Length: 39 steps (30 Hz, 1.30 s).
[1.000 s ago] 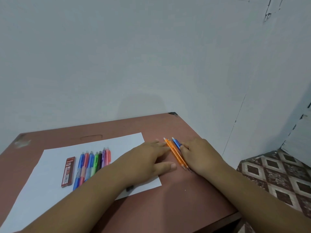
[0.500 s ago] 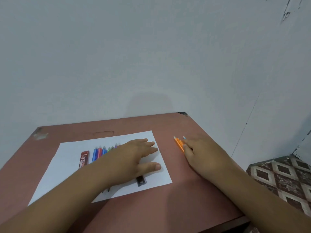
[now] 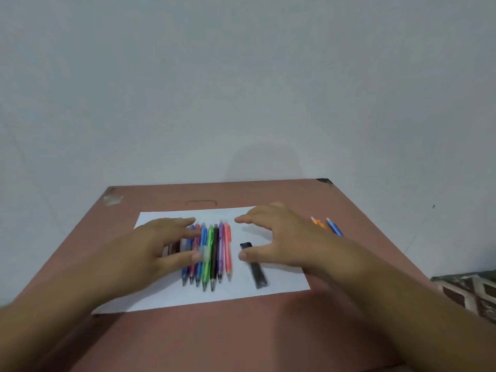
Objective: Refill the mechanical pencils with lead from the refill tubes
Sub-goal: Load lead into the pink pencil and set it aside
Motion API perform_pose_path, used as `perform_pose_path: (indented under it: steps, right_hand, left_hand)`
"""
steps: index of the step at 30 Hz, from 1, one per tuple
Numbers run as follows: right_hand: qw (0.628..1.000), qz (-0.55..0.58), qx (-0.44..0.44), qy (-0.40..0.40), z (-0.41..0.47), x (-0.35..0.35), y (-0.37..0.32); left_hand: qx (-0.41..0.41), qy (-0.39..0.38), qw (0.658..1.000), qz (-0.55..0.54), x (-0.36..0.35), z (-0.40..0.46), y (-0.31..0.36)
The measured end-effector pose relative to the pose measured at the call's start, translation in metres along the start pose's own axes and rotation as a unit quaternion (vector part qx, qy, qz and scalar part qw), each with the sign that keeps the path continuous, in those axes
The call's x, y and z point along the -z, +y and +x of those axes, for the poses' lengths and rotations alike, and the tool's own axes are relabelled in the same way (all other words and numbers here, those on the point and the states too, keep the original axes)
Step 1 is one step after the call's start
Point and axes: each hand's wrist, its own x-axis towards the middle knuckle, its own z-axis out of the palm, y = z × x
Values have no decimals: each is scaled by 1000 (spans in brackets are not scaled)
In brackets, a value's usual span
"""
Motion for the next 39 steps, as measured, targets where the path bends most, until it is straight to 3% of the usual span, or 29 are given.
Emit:
perform_pose_path:
  steps: [3,8,16,23,27,34,36,39]
  right_hand:
    - [997,11,0,-78,13,3,-10]
    - [992,-2,-10,-127,30,-5,-13]
    - [995,-5,-9,-103,32,-15,-7]
    - [998,38,14,-54,23,-8,-7]
    - [997,58,40,25,22,1,-12]
    - [986,11,106,126,35,10,-29]
    - [985,11,116,129,42,9,-28]
    - [982,97,104,128,49,5,-27]
  left_hand:
    - [0,-2,1000,10,-1,-8,-9]
    - [7,0,1000,4,-3,-18,-20]
    - [9,8,1000,-19,-6,-19,-25]
    - [12,100,991,-93,-3,-7,-7]
    - [61,138,964,-218,3,10,21]
    - [111,111,873,-462,17,44,58]
    - [103,116,850,-503,16,49,58]
    - [98,129,850,-502,14,55,49]
